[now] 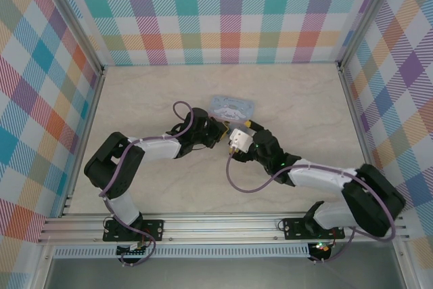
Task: Unlock a padlock with a key
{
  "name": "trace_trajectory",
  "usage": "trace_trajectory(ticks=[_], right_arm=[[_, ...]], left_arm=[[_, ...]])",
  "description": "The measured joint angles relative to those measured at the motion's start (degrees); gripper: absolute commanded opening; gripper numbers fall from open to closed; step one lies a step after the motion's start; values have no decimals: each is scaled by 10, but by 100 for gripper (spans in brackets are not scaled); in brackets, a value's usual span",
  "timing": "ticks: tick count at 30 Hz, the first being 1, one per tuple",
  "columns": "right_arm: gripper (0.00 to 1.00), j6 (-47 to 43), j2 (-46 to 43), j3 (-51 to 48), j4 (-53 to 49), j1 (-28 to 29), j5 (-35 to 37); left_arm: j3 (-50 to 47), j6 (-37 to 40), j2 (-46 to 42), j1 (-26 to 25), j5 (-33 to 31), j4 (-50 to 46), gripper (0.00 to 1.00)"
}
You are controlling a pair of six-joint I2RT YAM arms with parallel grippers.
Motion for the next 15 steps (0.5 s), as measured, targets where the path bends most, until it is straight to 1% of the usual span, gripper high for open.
trace_trajectory(ticks=[3, 7, 8, 10, 13, 15], right_arm=[[84, -36, 48, 0, 35, 6, 17], [71, -61, 80, 0, 75, 6, 28], [69, -63, 84, 0, 84, 6, 30], [68, -66, 87, 0, 101, 6, 30], [61, -64, 87, 0, 121, 6, 29], [60, -60, 89, 0, 127, 6, 25]], left_arm=[[0, 0, -1, 0, 0, 0, 0], [0, -2, -1, 0, 0, 0, 0], [0, -2, -1, 0, 0, 0, 0], [0, -2, -1, 0, 0, -1, 0], [0, -2, -1, 1, 0, -1, 0], [0, -2, -1, 1, 0, -1, 0]])
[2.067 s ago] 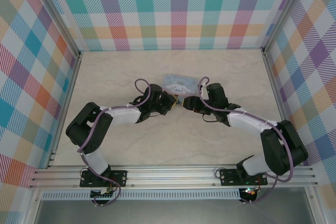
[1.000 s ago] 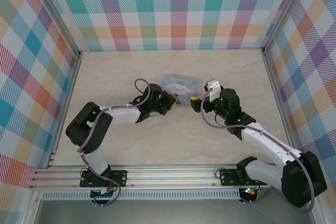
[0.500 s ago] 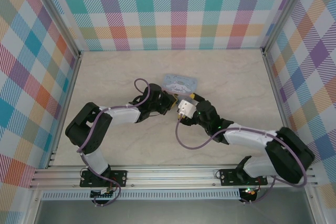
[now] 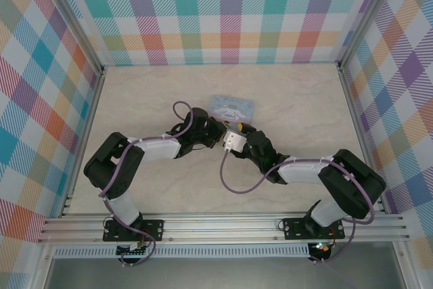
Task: Unlock a padlock with a key
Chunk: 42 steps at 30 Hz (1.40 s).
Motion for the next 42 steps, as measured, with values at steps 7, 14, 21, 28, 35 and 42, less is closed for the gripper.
trace_trajectory(ticks=[7, 14, 21, 28, 35, 42], right_arm=[[52, 5, 29, 0, 18, 0, 0], [43, 11, 37, 0, 20, 0, 0], [32, 25, 37, 0, 19, 0, -5], [24, 38, 37, 7, 19, 0, -7], [18, 48, 37, 17, 19, 0, -14], [8, 53, 44, 19, 19, 0, -16]], left_arm=[[0, 0, 0, 0, 0, -1, 0], [0, 0, 0, 0, 0, -1, 0], [3, 0, 0, 0, 0, -2, 0], [8, 0, 0, 0, 0, -1, 0], [8, 0, 0, 0, 0, -1, 0], [8, 0, 0, 0, 0, -4, 0]])
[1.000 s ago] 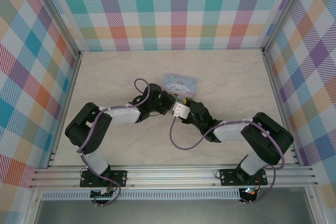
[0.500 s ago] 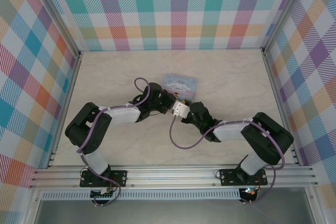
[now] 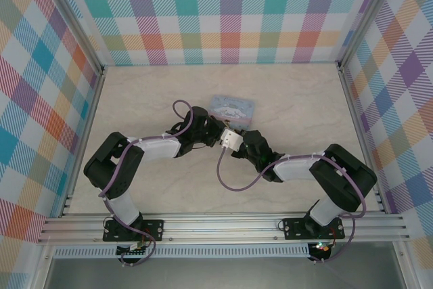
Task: Unlock a padlock with a key
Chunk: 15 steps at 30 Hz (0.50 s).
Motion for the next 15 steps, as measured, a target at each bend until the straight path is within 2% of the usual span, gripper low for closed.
trace_trajectory(ticks=[7, 15], right_arm=[[0, 12, 0, 0, 2, 0, 2], [0, 46, 1, 17, -26, 3, 11]], left_arm=[[0, 0, 0, 2, 0, -2, 0], [0, 0, 0, 2, -4, -1, 0]])
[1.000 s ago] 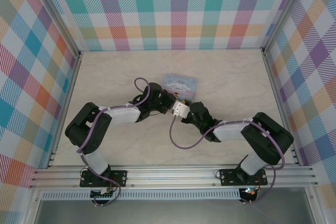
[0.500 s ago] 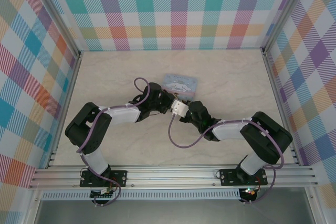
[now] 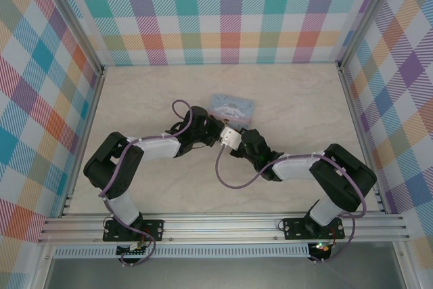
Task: Unlock a padlock with a key
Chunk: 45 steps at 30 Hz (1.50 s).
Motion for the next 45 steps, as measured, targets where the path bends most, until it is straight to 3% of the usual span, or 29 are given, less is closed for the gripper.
trace_trajectory(ticks=[11, 22, 36, 45], right_arm=[[0, 160, 0, 15, -32, 0, -11], [0, 332, 0, 4, -14, -31, -104], [0, 347, 1, 4, -14, -34, -112], [0, 308, 1, -13, 21, -34, -108]], left_arm=[[0, 0, 0, 0, -6, -1, 0], [0, 0, 0, 0, -6, -9, 0], [0, 0, 0, 0, -6, -10, 0], [0, 0, 0, 0, -4, -10, 0]])
